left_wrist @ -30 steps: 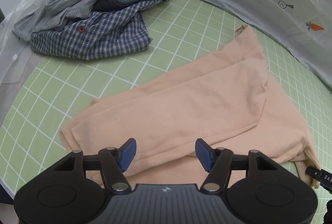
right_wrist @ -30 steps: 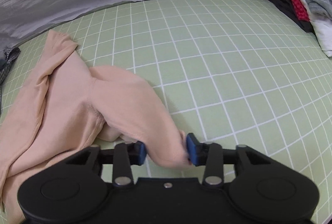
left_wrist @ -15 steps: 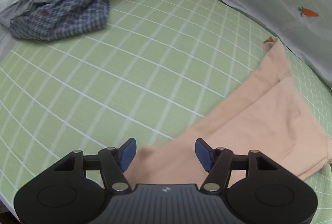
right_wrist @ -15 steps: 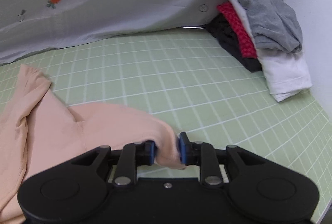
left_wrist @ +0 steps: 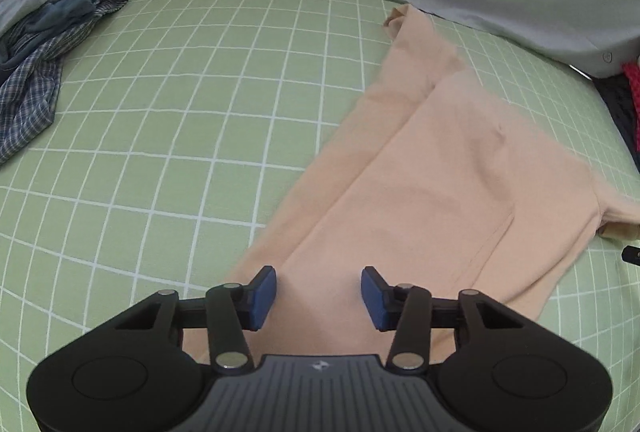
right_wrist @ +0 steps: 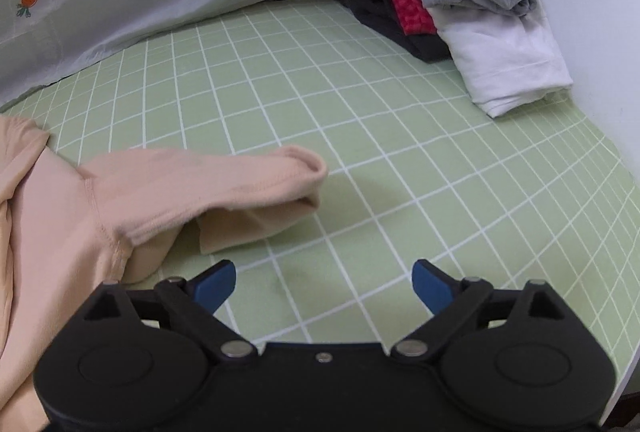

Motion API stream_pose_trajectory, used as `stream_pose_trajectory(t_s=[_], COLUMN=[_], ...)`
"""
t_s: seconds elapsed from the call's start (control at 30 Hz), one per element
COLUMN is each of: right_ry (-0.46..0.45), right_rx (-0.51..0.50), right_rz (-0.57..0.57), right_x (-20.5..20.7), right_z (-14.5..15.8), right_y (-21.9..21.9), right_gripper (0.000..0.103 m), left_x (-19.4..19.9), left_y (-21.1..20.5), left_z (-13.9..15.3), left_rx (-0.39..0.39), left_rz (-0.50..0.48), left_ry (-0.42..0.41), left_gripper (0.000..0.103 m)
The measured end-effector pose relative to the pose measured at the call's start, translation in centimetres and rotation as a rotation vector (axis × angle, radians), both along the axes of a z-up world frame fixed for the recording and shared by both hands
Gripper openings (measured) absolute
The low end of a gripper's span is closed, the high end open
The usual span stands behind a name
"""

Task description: Fold clothes

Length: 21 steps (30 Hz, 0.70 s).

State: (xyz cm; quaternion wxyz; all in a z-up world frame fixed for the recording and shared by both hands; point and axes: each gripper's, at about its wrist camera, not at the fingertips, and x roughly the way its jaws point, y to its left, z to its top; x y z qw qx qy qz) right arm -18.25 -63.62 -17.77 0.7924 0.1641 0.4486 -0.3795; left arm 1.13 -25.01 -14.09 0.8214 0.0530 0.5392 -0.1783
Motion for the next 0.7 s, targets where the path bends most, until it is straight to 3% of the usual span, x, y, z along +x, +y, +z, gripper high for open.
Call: stream_pose_trajectory(t_s=[0.23,0.37,0.57,0.7], right_ry=[-0.004,-0.001,0.024,0.024], right_rx=[0.016,0.027,0.019,0.019], right_rz=[-0.02,-0.026,-0.007,0.009], right_x=[-0.3,-0.3,0.1,0.6], right_z=[-0.2,-0.2,-0.3,-0.2], right_y=[1.1,1.3,2.0,2.1], right_gripper=[0.096,0.096,0.096,0.096], left_x=[0.5,1.0,0.6,0.7], left_y=[0.6,1.3,0.8,0.3], left_z=[-0.3,-0.5,-0.3,-0.3], left_rx=[0.04,0.0,-0.002,0.004], left_rz=[-0.017,-0.012,-0.067,-0.084], left_ry=[0.0,0.025,0.01,0.004], left_gripper=[0.049,0.047,0.016,0.006])
